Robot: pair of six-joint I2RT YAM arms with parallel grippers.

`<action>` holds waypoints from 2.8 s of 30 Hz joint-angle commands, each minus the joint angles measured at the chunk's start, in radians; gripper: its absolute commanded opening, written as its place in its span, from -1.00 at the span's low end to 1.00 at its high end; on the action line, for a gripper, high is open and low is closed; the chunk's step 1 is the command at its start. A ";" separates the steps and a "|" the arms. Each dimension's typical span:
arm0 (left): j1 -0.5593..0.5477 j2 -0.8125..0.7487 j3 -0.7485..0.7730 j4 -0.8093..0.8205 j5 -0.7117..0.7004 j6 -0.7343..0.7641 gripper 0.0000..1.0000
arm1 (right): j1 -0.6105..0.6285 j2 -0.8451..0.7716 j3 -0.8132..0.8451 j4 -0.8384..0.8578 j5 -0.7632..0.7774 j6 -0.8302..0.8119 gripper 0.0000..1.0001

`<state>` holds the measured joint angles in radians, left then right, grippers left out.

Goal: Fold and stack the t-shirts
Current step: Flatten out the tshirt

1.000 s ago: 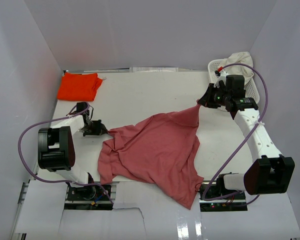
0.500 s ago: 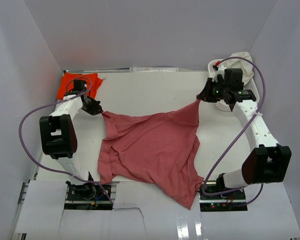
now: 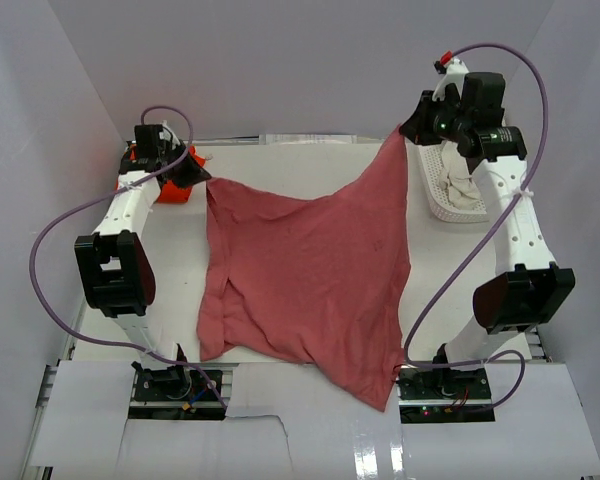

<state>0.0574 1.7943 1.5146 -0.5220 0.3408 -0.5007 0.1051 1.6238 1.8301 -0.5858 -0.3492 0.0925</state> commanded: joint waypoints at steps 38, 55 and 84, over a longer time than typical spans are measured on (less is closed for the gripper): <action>0.009 -1.032 -0.309 0.622 -0.063 0.044 -1.00 | 0.002 -0.963 0.162 0.093 0.159 -0.149 -0.85; 0.004 -1.046 -0.244 0.565 -0.103 0.007 -1.00 | 0.031 -0.967 0.019 0.277 0.179 -0.053 -0.85; 0.007 0.106 0.733 0.746 -0.072 -0.104 -1.00 | 0.007 -0.102 0.271 0.966 0.246 -0.020 -0.85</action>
<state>0.0578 1.9804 2.1597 0.1577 0.2920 -0.5926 0.1280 1.5974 2.1231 0.0296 -0.2005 0.0719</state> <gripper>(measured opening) 0.087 0.081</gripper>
